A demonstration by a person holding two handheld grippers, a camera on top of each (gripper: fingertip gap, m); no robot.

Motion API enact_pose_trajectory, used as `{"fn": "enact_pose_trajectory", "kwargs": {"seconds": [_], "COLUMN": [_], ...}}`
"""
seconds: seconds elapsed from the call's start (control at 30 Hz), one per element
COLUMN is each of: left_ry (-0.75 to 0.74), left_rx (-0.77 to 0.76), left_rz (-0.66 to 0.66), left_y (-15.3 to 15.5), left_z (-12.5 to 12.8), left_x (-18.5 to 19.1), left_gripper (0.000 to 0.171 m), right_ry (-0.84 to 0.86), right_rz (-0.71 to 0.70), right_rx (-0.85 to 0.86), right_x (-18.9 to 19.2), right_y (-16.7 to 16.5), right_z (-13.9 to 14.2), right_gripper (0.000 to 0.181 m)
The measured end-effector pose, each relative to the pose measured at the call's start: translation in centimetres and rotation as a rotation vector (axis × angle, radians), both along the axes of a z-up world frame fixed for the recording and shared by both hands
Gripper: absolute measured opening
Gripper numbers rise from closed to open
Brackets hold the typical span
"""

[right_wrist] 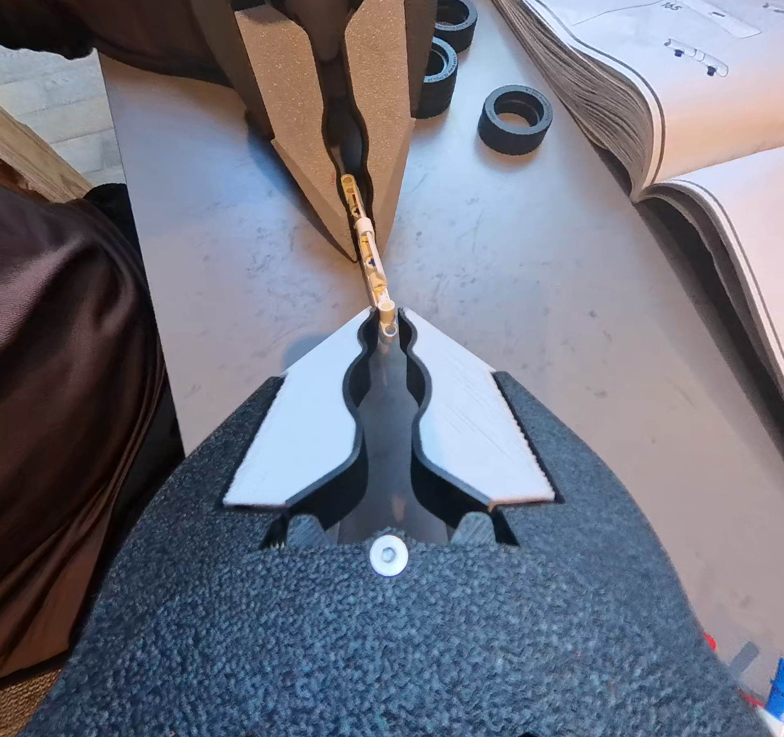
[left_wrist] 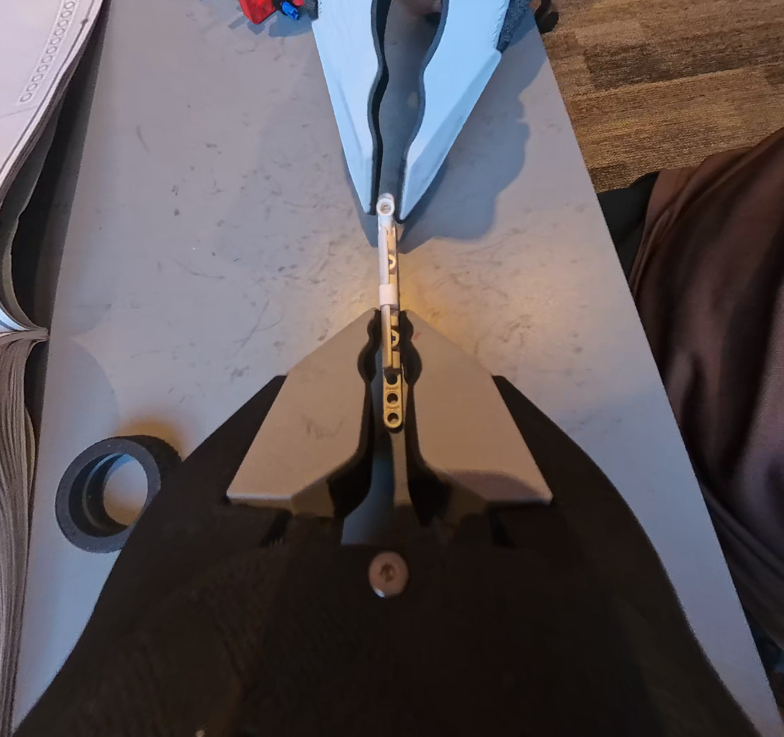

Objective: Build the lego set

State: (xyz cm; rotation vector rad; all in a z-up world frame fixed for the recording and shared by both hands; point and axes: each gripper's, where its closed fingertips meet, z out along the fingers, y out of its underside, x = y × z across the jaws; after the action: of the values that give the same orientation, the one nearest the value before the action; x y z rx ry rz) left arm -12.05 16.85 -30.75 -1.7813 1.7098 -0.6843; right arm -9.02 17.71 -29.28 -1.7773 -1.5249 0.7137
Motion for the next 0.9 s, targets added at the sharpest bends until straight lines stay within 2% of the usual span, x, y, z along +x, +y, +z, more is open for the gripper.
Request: {"fn": "enact_pose_trajectory", "kwargs": {"seconds": [0.27,0.47,0.6,0.77,0.9], "left_ry": [0.022,0.019,0.011,0.037,-0.041], "left_rx": [0.007,0.003,-0.003,0.062,0.191], "left_rz": [0.021,0.018,0.02,0.065,0.105], "left_y": [0.3,0.3,0.2,0.9,0.4], "left_z": [0.0,0.0,0.0,0.4,3.5], "left_x": [-0.5,-0.7,-0.8,-1.5,-0.5], "left_gripper": [0.005,0.006,0.016,0.026,0.024], "right_ry": [0.023,0.082,0.084,0.142,0.205], "right_rz": [0.012,-0.017,-0.039,-0.048,-0.044], "right_rx": [-0.01,-0.083,-0.215,-0.486,-0.598], "right_x": [-0.6,-0.6,-0.7,-0.7,-0.7], "right_y": [0.0,0.4,0.3,-0.4,-1.1], "right_z": [0.3,1.0,0.8,1.9,3.6], "right_gripper": [0.007,0.007,0.007,0.007,0.007]}}
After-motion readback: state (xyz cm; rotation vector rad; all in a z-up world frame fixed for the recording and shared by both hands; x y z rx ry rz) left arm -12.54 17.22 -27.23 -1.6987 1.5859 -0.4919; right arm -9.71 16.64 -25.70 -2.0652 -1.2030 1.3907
